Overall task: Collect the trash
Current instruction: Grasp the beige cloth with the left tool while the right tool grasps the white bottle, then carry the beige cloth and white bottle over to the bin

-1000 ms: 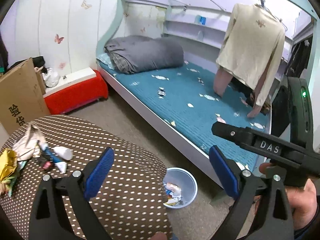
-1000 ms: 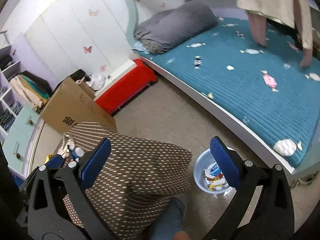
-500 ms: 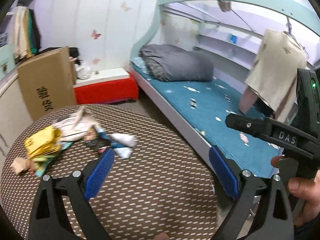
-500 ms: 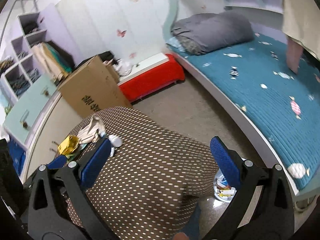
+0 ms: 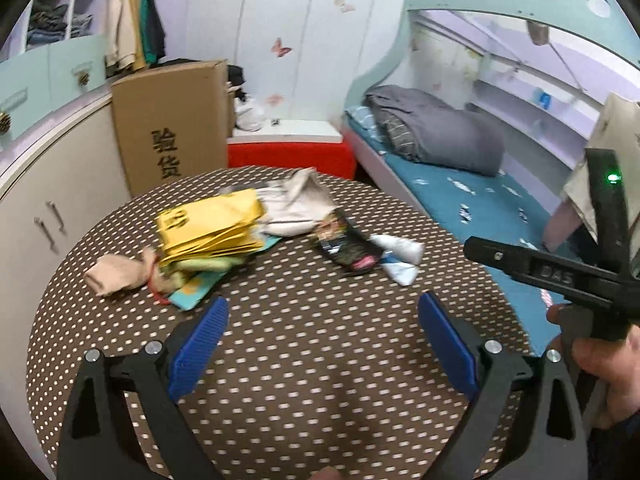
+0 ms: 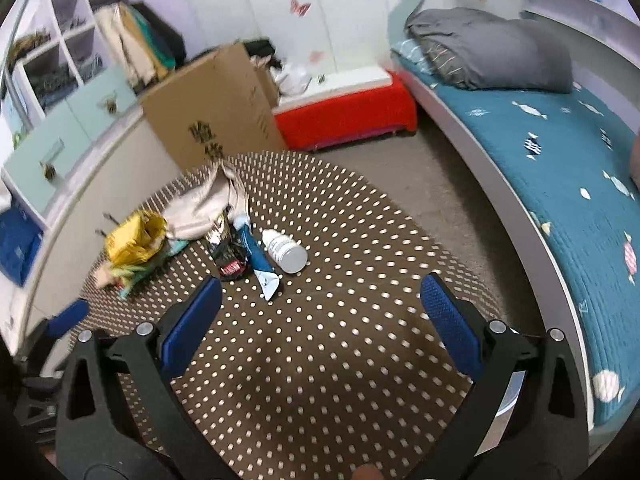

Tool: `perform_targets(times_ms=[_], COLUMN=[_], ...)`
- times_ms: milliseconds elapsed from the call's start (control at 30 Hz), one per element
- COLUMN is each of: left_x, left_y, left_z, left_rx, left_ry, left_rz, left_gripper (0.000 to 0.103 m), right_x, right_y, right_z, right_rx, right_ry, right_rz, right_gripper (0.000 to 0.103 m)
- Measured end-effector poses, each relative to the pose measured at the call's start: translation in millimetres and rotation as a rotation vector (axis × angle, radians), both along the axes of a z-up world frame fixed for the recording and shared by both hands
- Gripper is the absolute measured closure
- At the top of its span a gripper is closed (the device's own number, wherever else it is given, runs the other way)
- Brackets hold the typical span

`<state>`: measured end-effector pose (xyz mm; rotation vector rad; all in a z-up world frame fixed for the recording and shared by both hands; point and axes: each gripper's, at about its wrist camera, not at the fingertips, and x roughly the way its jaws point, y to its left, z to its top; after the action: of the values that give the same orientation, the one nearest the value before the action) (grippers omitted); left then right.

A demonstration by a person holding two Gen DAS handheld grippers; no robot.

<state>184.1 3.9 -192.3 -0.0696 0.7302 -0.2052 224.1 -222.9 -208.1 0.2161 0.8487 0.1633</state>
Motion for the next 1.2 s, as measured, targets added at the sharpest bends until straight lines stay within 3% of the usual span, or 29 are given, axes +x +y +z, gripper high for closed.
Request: perform_targets(times_ms=[167, 233, 433, 467, 500, 533, 800, 967, 1000, 1067, 1100, 1133, 1200], left_x=[2.5, 3.8, 12.8, 14.9, 17.2, 19.1, 47.5, 73.2, 77.8, 82.2, 83.5, 83.5, 82.3], left_y=[31.0, 43.8, 86.4, 95.1, 103.9, 111.5, 154.6, 160.5, 162.0, 168.2, 169.2, 170.4, 169.3], left_z=[-17.0, -22.0, -30.2, -30.9, -31.4, -31.4, -43.8, -55.6, -57.6, -59.4, -60.7, -60.1, -59.9], left_rx=[0.017, 0.018, 0.051, 0.056, 0.063, 0.072, 0.179, 0.194, 0.166, 0.125, 0.105, 0.088, 0.08], left_ry=[0.029, 0.039, 0.048, 0.05, 0.051, 0.051, 0.073, 0.127, 0.146, 0.156, 0.162, 0.159, 0.157], left_rz=[0.063, 0.09, 0.18, 0.198, 0.215, 0.228, 0.27, 0.238, 0.226, 0.222, 0.212, 0.205, 0.201], left_gripper=[0.01, 0.01, 0.01, 0.01, 0.01, 0.01, 0.01, 0.01, 0.01, 0.021, 0.038, 0.045, 0.047], right_x=[28.5, 37.5, 59.9, 60.2, 60.3, 60.1, 41.1, 20.6, 17.1, 11.3, 6.8, 2.4, -3.0], right_y=[16.9, 20.4, 42.6, 45.3, 46.6, 47.2, 38.4, 25.7, 23.5, 15.9, 12.5, 10.4, 6.3], right_z=[-17.2, -22.3, -40.2, -40.0, -40.6, -41.2, -35.8, -21.9, -19.0, -14.0, -11.6, -9.1, -5.0], right_rx=[-0.034, -0.047, -0.047, -0.049, -0.042, -0.035, 0.007, 0.032, 0.037, 0.053, 0.059, 0.06, 0.06], right_ry=[0.011, 0.015, 0.049, 0.038, 0.039, 0.04, 0.02, -0.003, -0.007, -0.01, -0.012, -0.017, -0.023], right_rz=[0.046, 0.061, 0.133, 0.136, 0.141, 0.139, 0.094, 0.075, 0.072, 0.061, 0.054, 0.049, 0.047], right_gripper=[0.006, 0.011, 0.044, 0.051, 0.068, 0.072, 0.073, 0.074, 0.075, 0.077, 0.077, 0.077, 0.078])
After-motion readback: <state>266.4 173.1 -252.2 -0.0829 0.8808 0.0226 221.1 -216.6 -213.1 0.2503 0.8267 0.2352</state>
